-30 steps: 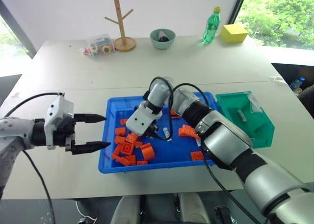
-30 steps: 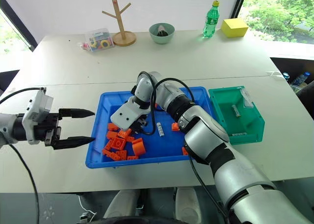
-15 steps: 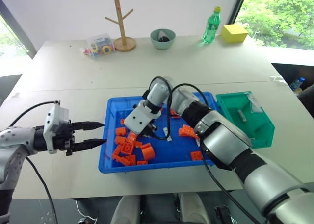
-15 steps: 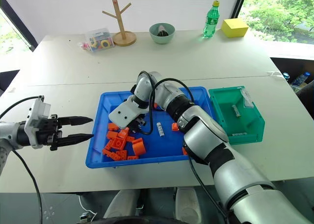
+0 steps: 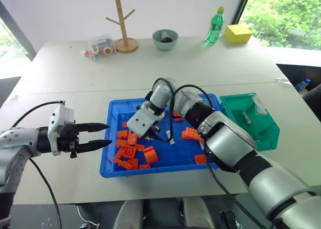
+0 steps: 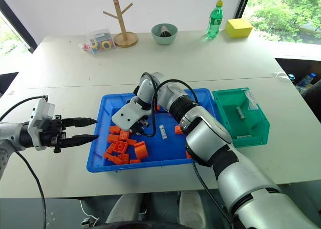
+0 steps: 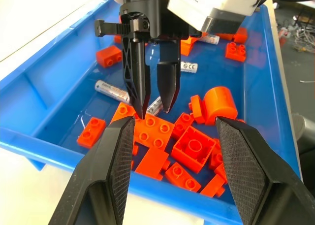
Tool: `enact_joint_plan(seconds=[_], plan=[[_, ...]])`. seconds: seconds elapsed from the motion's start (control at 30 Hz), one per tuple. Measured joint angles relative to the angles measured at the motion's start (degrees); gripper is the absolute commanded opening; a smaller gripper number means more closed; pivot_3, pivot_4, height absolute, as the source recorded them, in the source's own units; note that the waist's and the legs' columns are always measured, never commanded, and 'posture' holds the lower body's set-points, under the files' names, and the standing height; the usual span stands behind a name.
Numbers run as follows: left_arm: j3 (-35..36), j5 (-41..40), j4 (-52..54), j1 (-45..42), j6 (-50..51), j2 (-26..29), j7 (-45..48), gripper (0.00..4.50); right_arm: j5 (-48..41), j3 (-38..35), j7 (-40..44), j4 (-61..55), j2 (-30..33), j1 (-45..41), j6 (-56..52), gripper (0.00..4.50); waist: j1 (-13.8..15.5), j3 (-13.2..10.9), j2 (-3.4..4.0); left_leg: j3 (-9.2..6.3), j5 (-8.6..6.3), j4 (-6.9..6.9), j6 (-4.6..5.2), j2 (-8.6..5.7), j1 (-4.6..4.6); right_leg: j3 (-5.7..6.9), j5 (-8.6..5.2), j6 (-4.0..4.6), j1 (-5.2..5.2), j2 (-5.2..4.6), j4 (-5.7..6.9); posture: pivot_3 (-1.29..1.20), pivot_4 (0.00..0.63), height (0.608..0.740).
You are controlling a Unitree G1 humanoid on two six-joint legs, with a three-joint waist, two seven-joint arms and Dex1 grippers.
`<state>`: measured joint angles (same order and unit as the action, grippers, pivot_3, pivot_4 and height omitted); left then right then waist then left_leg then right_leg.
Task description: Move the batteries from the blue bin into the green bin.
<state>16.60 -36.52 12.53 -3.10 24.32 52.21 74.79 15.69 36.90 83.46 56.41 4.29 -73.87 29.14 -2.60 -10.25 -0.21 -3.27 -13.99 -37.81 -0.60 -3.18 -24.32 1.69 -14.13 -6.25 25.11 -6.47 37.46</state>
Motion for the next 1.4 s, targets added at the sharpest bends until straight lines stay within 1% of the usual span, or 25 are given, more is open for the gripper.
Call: enact_joint_plan(seconds=[0.33, 0.57, 0.8, 0.9, 0.93, 1.0, 1.1, 1.17, 1.2, 1.27, 1.33, 1.4], plan=[[-0.1, -0.2, 0.0, -1.9, 0.2, 0.4, 0.0, 2.70, 0.7, -0.3, -3.2, 0.3, -1.6, 0.1, 0.1, 1.74, 0.0, 0.0, 0.00, 0.00, 0.01, 0.00, -0.01, -0.01, 0.00, 0.00, 0.00, 0.00, 0.03, 0.00, 0.00, 0.00, 0.150, 0.703], [-0.1, -0.4, 0.0, -2.4, 0.9, 0.4, 0.0, 2.70, 3.4, -0.1, -5.4, 1.4, -1.7, 1.6, 3.4, 1.74, 0.0, 0.0, 0.00, 0.00, 0.01, 0.00, -0.02, -0.01, 0.00, 0.00, 0.00, 0.00, 0.00, 0.01, 0.01, 0.00, 0.150, 0.703], [-0.1, -0.5, 0.7, -3.0, 1.7, 0.4, -0.3, 2.70, 3.4, -0.2, -5.6, 1.4, -2.2, 2.2, 3.2, 1.74, 0.0, 0.0, 0.00, 0.00, 0.02, 0.00, -0.04, 0.00, 0.00, 0.00, 0.00, 0.01, -0.04, 0.02, 0.05, 0.00, 0.150, 0.703], [-0.1, -0.5, 1.1, -3.5, 1.8, 0.4, -0.5, 2.70, 3.2, -1.2, -5.4, 1.0, -1.7, 2.0, 0.9, 1.74, 0.1, 0.0, 0.00, 0.00, 0.03, 0.00, -0.04, 0.00, 0.00, 0.00, 0.00, 0.01, -0.04, 0.01, 0.05, 0.00, 0.150, 0.703], [-0.1, -0.5, 1.1, -3.5, 1.8, 0.4, -0.5, 2.70, 2.6, -2.0, -5.0, -0.2, -1.1, 1.9, -1.3, 1.74, 0.1, 0.0, 0.00, 0.00, 0.03, 0.00, -0.05, 0.00, -0.01, 0.00, -0.01, 0.01, -0.05, 0.01, 0.05, 0.00, 0.150, 0.703], [-0.2, -0.5, 1.1, -3.6, 1.8, 0.4, -0.3, 2.70, 0.4, -4.7, -3.4, -5.1, 0.6, 2.1, -9.1, 1.74, 0.1, 0.0, -0.01, -0.01, 0.03, -0.02, -0.05, 0.00, -0.04, -0.01, 0.00, 0.01, -0.06, 0.00, 0.04, 0.00, 0.150, 0.703], [-0.7, -0.5, 0.5, -4.7, 1.7, 0.4, -0.1, 2.70, -2.3, -8.6, -1.5, -21.9, 3.7, 6.5, -27.9, 1.74, 0.3, 0.0, -0.03, -0.05, 0.01, -0.04, -0.02, 0.00, -0.07, 0.00, -0.01, 0.01, -0.07, -0.01, 0.05, 0.00, 0.150, 0.703], [-1.4, -0.4, -0.1, -5.2, 1.7, 0.4, 0.1, 2.70, -2.5, -9.1, -1.3, -35.3, 5.8, 12.1, -42.9, 1.74, 0.3, 0.0, -0.03, -0.06, -0.06, -0.04, 0.11, -0.02, -0.08, 0.00, 0.00, 0.01, -0.07, -0.02, 0.04, 0.00, 0.150, 0.703], [-1.6, -0.4, -0.5, -5.4, 1.7, 0.4, 0.2, 2.70, -2.4, -9.1, -1.2, -39.8, 6.5, 14.2, -48.7, 1.74, 0.4, 0.0, -0.03, -0.05, -0.10, -0.06, 0.18, -0.02, -0.10, 0.00, -0.01, 0.01, -0.06, -0.03, 0.05, 0.00, 0.150, 0.703], [-2.0, -0.4, -1.2, -5.7, 1.7, 0.4, 0.7, 2.70, -2.3, -9.0, -1.9, -50.0, 8.4, 18.3, -64.3, 1.74, 0.5, 0.0, -0.03, -0.05, -0.11, -0.10, 0.20, -0.02, -0.12, 0.00, -0.01, 0.01, -0.05, -0.03, 0.08, 0.00, 0.150, 0.703], [-2.5, -0.3, -1.9, -6.1, 1.7, 0.4, 1.5, 2.70, -2.5, -9.1, -3.9, -56.0, 9.2, 19.2, -76.3, 1.74, 0.3, 0.0, -0.03, -0.04, -0.11, -0.11, 0.20, -0.02, -0.12, 0.00, 0.00, 0.02, -0.04, -0.03, 0.09, 0.00, 0.150, 0.703], [-3.2, -0.3, -2.9, -7.5, 1.7, 0.4, 2.2, 2.70, -3.3, -9.1, -6.3, -59.3, 9.1, 19.2, -85.0, 1.74, 0.2, 0.0, -0.04, -0.05, -0.10, -0.11, 0.20, 0.00, -0.09, 0.01, -0.01, 0.02, -0.04, -0.02, 0.12, 0.00, 0.150, 0.703]])
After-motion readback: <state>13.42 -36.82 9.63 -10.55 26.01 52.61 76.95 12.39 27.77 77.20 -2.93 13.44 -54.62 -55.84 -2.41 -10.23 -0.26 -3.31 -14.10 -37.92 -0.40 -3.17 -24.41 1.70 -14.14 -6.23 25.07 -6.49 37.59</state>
